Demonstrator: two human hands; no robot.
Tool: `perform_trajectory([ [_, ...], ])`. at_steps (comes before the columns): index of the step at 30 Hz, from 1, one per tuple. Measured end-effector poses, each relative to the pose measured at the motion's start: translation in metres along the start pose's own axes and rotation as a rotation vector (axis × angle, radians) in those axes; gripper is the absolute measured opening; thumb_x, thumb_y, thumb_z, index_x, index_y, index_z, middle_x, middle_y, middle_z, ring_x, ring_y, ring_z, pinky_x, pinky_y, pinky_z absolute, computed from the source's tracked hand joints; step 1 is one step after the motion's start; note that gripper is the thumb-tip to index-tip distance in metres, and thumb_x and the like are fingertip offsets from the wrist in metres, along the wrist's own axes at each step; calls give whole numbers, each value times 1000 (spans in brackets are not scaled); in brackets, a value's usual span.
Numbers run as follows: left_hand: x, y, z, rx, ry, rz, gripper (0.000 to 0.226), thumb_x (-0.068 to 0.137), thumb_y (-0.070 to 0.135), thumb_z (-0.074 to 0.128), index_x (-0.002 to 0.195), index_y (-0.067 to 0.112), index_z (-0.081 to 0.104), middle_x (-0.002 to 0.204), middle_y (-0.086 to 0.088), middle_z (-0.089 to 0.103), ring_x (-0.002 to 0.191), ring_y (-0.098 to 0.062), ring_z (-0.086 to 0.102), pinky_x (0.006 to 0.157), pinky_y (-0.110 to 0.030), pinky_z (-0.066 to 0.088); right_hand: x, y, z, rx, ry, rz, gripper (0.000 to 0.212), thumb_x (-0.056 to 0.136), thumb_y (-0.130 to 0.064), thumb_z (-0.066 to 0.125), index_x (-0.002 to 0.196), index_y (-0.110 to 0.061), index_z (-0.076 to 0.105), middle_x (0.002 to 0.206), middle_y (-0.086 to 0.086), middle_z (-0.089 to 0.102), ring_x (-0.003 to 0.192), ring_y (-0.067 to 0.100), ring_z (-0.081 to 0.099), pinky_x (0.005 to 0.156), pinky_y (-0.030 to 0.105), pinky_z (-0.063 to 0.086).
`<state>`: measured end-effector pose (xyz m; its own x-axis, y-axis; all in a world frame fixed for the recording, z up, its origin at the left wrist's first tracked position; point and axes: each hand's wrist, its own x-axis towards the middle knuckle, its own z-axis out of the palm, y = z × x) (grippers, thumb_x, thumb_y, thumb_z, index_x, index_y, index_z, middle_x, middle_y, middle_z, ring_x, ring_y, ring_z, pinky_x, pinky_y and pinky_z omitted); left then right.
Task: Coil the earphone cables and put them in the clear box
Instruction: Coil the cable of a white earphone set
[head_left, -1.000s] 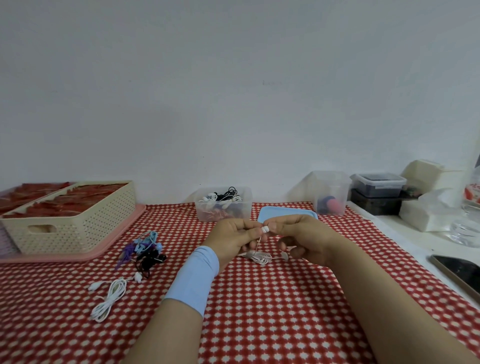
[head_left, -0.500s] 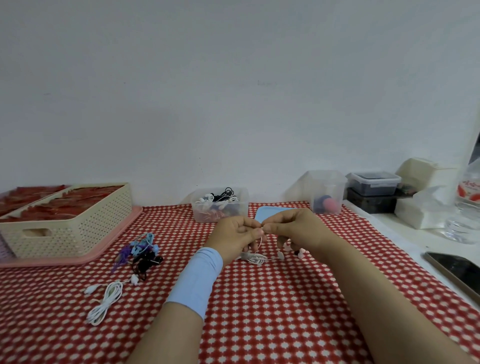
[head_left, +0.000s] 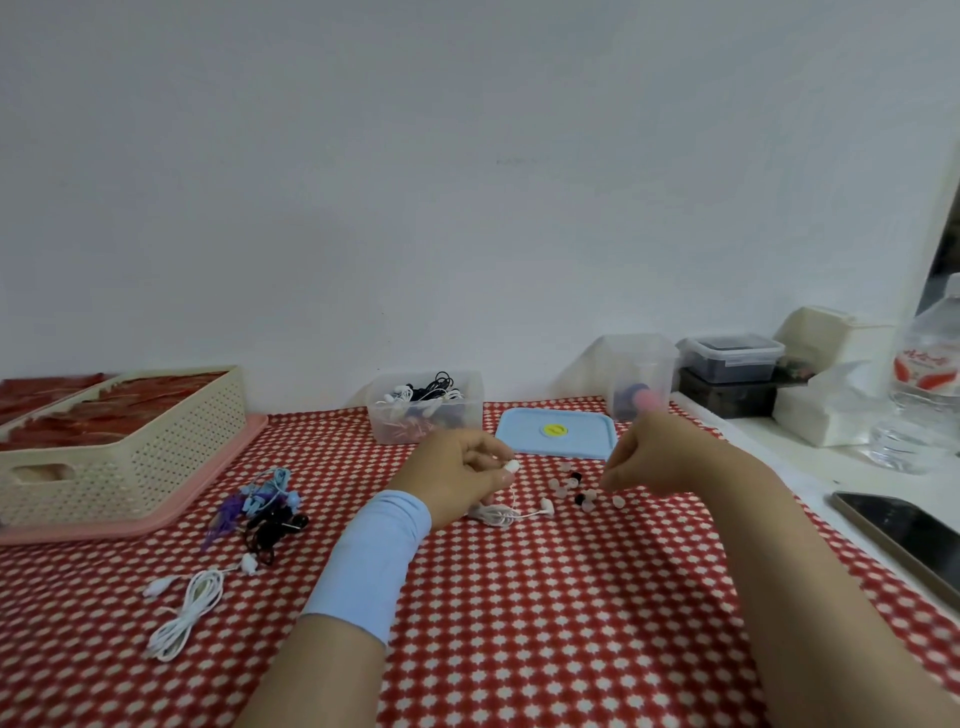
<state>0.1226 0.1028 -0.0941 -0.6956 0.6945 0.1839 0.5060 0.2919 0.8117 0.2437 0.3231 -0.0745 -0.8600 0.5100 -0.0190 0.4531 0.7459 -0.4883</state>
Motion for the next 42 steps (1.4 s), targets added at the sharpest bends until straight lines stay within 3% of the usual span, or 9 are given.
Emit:
perform_trajectory([
  [4, -5, 8, 1, 64, -66, 58, 28, 86, 12, 72, 109, 28, 71, 89, 4, 72, 65, -7, 69, 63, -18, 55, 0, 0, 3, -73, -158, 71, 11, 74, -28, 88, 81, -23, 81, 83, -5, 77, 76, 14, 74, 76, 30, 62],
  [9, -9, 16, 2, 126, -131, 45, 18, 78, 19, 82, 95, 22, 77, 83, 4, 75, 70, -9, 72, 74, -22, 59, 5, 0, 7, -77, -80, 66, 5, 80, -19, 79, 83, -22, 81, 86, -3, 77, 77, 13, 73, 77, 31, 63],
  [14, -9, 20, 8, 231, -251, 54, 19, 75, 27, 84, 93, 22, 80, 74, 11, 74, 63, 6, 64, 67, -11, 50, 7, -4, 15, -108, -44, 31, 14, 84, -20, 67, 87, -18, 80, 89, 2, 76, 77, 16, 72, 78, 34, 62],
  [18, -10, 23, 14, 344, -311, 65, 25, 77, 42, 79, 101, 33, 78, 98, 20, 72, 90, 6, 62, 81, -13, 46, 1, -17, 13, 148, 107, -75, 26, 91, -10, 59, 93, -26, 80, 80, -10, 67, 63, 12, 63, 71, 30, 60],
  [23, -5, 24, 16, 384, -46, 105, 16, 88, 40, 66, 98, 32, 76, 103, 15, 72, 96, -5, 62, 90, -28, 50, -4, -33, 23, 457, 108, -123, 15, 89, -9, 66, 88, -17, 79, 72, -11, 69, 42, 4, 56, 42, 13, 40],
  [30, 4, 15, 33, 586, -160, 100, 33, 83, 46, 71, 113, 34, 73, 108, 13, 71, 97, -8, 62, 86, -26, 50, -1, -31, 28, 763, 131, -63, 16, 86, -7, 70, 91, -19, 80, 89, -2, 76, 52, 17, 54, 41, 21, 35],
  [34, 9, 13, 34, 650, -102, 80, 25, 82, 49, 70, 104, 36, 74, 101, 16, 72, 93, -6, 62, 84, -30, 53, -1, -31, 28, 858, 34, -35, 10, 88, -14, 74, 98, -16, 78, 91, -2, 79, 55, 11, 54, 42, 20, 36],
  [39, 11, -1, 29, 152, 95, 14, 9, 88, 30, 67, 92, 27, 74, 89, 12, 74, 86, -5, 67, 87, -31, 54, 2, -33, 29, 959, -46, -12, 14, 87, -13, 76, 101, -11, 77, 90, 0, 79, 53, 12, 51, 40, 19, 31],
  [42, 7, -3, 23, -216, 150, 2, 14, 94, 19, 62, 106, 19, 70, 84, 8, 75, 84, -5, 70, 78, -16, 53, 2, -35, 30, 1096, -128, -18, 11, 88, -14, 74, 98, -14, 78, 91, 1, 77, 53, 11, 48, 41, 19, 25],
])
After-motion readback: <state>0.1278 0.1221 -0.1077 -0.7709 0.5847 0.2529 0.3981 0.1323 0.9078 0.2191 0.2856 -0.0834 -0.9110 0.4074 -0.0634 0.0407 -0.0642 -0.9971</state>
